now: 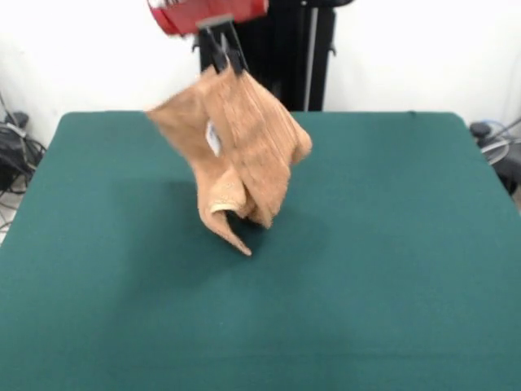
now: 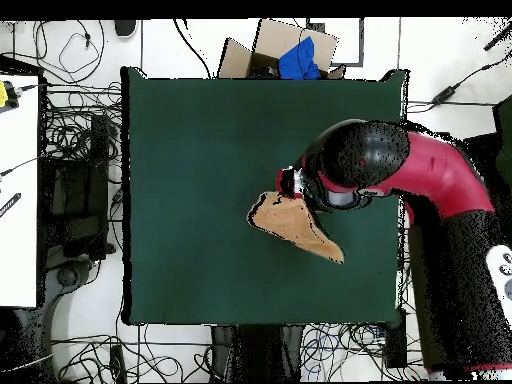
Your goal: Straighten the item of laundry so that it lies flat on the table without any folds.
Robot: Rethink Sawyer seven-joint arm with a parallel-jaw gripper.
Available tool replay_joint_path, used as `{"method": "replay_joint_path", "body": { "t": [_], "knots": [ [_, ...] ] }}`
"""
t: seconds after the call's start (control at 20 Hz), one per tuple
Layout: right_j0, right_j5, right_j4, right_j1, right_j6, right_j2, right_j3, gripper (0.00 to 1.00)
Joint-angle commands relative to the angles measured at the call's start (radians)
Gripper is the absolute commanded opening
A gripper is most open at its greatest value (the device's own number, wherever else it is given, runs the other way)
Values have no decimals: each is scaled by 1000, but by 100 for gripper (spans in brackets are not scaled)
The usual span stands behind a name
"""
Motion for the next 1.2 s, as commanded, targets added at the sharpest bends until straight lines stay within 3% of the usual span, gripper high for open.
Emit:
{"method": "replay_joint_path", "body": {
  "t": [0.05,0.75,1.2],
  "knots": [
    [-25,165,58,-147,-68,25,91,0],
    [-51,288,133,-231,-118,65,104,0],
    [-83,277,183,-306,-173,66,179,0]
  ]
}}
